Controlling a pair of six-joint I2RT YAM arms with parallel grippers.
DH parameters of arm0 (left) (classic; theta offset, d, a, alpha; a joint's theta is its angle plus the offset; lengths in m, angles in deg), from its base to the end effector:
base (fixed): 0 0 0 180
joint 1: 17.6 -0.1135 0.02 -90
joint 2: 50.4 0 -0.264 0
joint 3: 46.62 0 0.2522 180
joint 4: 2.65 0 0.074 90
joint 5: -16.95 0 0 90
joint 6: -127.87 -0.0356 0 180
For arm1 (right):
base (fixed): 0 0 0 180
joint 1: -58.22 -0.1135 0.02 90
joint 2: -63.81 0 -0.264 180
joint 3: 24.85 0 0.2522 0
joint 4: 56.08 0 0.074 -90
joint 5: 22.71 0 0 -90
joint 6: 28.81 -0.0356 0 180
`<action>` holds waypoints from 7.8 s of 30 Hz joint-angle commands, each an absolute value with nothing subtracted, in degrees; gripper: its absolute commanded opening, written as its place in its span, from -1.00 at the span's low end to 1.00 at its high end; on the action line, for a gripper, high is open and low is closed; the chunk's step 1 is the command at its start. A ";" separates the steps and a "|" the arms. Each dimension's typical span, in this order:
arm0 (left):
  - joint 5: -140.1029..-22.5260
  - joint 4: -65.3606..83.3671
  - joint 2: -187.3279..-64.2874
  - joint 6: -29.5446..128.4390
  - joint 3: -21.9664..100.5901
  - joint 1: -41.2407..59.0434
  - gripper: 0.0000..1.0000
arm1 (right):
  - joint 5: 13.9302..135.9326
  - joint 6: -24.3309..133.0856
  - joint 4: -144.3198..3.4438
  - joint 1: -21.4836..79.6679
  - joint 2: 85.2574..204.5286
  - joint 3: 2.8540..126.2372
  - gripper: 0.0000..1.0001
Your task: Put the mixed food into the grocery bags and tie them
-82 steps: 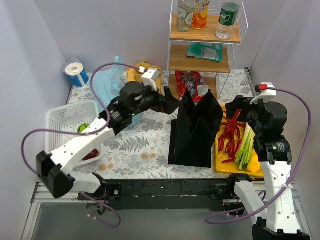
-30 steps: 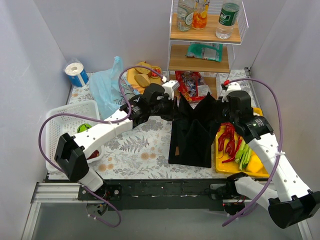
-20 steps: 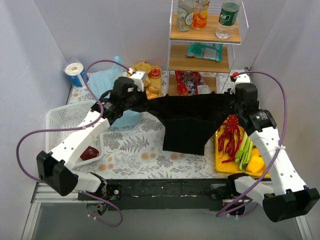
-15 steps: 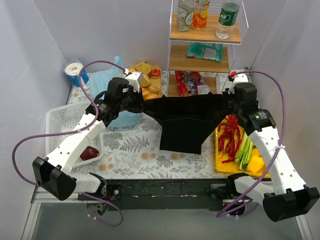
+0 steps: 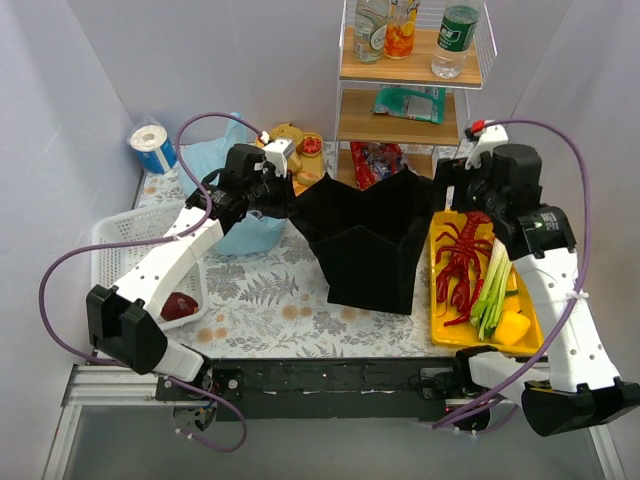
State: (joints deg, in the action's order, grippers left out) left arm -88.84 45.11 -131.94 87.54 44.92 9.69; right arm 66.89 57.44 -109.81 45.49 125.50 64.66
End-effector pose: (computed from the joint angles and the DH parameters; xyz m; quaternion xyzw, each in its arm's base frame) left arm 0.2756 -0.1531 0.3521 -0.1133 0.8842 -0.3679 0.2646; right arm 0.2112 0.0475 0.4157 -0.0645 0.8452 0.0731 0.5255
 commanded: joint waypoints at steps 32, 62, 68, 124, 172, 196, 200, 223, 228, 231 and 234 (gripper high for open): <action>-98.01 45.38 -134.69 94.12 53.10 8.86 -1.00 | 70.98 58.47 -77.58 51.54 164.17 105.81 0.89; -101.70 45.91 -133.55 97.37 51.78 8.86 -1.00 | 78.27 58.91 -61.85 50.84 168.76 111.97 -0.68; -102.06 45.74 -132.93 97.63 51.25 8.86 -1.00 | 80.82 58.73 -61.05 49.87 163.40 109.50 -0.85; -102.14 41.08 -126.25 97.72 44.75 8.86 -1.00 | 60.96 57.15 -59.38 14.10 135.44 46.74 -0.80; -100.91 39.41 -125.98 96.32 42.99 8.86 -1.00 | 60.35 57.85 -69.31 13.22 133.34 46.56 0.90; -98.10 33.17 -129.06 85.94 39.65 8.86 -1.00 | 81.43 55.74 -73.71 42.48 151.15 90.58 0.52; -99.68 32.90 -129.59 85.85 39.39 8.86 -1.00 | 84.51 57.50 -71.69 45.73 158.11 97.97 0.50; -99.41 28.95 -129.50 84.10 34.21 8.51 -1.00 | 94.44 53.55 -59.29 53.12 184.12 120.48 0.75; -101.35 28.16 -130.03 84.36 32.89 8.42 -1.00 | 94.01 53.11 -58.42 52.51 186.42 121.27 0.84; -101.27 28.07 -130.29 84.45 32.89 8.33 -1.00 | 93.39 53.11 -57.28 51.72 187.30 121.36 0.85; -101.79 28.07 -130.82 84.54 32.97 8.15 -1.00 | 92.78 53.46 -56.49 51.10 187.91 121.80 0.86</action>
